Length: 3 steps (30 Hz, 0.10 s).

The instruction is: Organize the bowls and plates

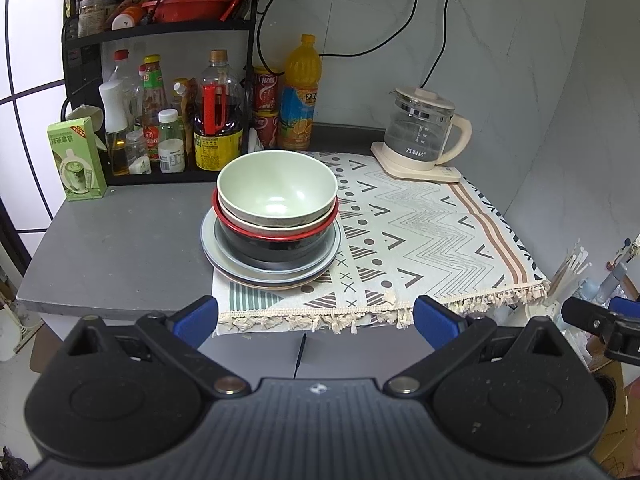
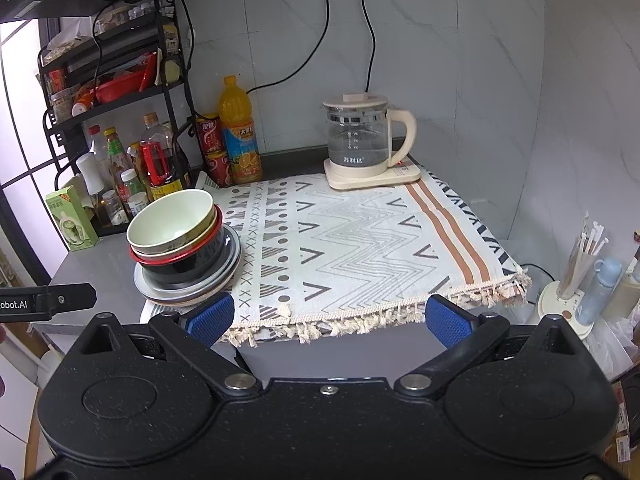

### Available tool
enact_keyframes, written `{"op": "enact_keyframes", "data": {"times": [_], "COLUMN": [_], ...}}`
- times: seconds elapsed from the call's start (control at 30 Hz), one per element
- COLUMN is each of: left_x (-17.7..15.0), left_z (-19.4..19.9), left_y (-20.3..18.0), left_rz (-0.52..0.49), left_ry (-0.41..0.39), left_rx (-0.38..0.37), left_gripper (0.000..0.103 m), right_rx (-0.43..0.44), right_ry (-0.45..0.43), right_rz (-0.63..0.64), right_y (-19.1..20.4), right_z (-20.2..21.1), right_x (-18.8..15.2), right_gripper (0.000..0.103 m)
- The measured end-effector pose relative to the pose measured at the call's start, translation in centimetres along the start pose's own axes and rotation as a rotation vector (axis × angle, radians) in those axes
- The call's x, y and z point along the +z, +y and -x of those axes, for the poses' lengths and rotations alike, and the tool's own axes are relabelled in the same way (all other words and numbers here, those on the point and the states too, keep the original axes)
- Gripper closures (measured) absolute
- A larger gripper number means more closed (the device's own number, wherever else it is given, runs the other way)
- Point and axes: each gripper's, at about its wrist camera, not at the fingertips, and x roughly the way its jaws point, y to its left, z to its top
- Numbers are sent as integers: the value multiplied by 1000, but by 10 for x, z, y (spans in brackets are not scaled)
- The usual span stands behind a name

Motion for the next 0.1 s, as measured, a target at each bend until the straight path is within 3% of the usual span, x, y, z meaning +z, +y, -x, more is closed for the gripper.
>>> {"op": "enact_keyframes", "data": {"times": [0.1], "left_x": [0], "left_z": [-7], "left_y": [0], "left_rz": [9], "left_ry": [25], "left_rx": [-2], "left_gripper": [0], "right_rx": [1], "right_ry": [16], "right_rz": [-7], "right_y": [-2], "right_z": [-3], "right_x": [-1], "right_gripper": [0]}}
